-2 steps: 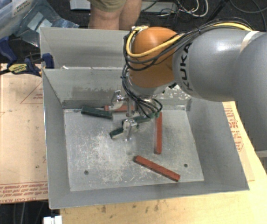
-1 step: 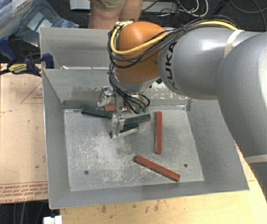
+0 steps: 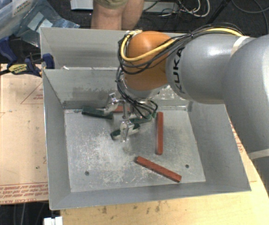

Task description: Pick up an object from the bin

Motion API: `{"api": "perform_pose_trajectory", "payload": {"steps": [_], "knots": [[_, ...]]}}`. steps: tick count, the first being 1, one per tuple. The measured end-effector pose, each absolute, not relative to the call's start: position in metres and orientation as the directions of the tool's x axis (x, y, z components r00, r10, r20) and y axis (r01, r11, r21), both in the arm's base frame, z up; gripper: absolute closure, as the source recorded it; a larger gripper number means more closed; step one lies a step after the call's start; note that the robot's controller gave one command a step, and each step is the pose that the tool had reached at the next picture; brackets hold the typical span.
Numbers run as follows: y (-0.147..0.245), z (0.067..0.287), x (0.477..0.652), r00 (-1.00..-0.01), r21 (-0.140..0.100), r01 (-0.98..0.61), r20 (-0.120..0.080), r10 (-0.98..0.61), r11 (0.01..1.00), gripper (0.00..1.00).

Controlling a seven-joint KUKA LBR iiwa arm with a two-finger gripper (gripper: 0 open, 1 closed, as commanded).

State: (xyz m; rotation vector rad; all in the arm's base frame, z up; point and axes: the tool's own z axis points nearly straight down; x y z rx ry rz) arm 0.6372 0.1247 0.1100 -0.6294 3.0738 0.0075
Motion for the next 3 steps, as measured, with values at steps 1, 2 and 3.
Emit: {"api": "perform_pose_trajectory", "payload": {"steps": [1, 2, 3], "knots": [[0.091, 0.100, 0.633, -0.849, -0.001, -0.529, 0.000, -0.529, 0.849, 0.00], [0.099, 0.080, 0.644, -0.757, -0.006, -0.653, -0.017, -0.653, 0.757, 1.00], [0.099, 0.080, 0.644, -0.757, -0.006, -0.653, -0.017, -0.653, 0.757, 1.00]]}}
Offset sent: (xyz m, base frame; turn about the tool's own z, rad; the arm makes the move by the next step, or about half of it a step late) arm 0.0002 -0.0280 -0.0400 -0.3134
